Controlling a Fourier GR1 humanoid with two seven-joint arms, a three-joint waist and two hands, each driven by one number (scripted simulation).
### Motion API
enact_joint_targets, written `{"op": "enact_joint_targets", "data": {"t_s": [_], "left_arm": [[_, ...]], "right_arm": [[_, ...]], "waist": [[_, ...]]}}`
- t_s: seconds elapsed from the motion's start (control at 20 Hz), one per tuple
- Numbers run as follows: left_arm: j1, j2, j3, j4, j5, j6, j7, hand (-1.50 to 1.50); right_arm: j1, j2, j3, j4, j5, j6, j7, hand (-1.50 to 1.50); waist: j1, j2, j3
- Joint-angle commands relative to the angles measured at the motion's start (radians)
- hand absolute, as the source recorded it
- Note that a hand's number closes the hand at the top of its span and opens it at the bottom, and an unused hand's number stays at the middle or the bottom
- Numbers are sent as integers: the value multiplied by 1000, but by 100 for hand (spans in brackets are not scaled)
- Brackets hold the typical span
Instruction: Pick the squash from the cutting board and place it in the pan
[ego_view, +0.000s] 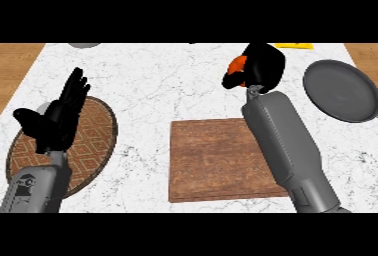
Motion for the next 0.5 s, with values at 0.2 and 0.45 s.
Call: {"op": "enact_joint_targets", "data": {"t_s": [0.2, 0.45], "left_arm": [[25, 21, 32, 28, 13, -30, -56, 0], [3, -21, 2, 10, -12, 10, -22, 0]], "right_arm": [[0, -98, -137, 38, -62, -263, -87, 150], [17, -189, -270, 67, -251, -312, -262, 150]], "waist": [[-11, 3, 0], [-14, 2, 1]]}}
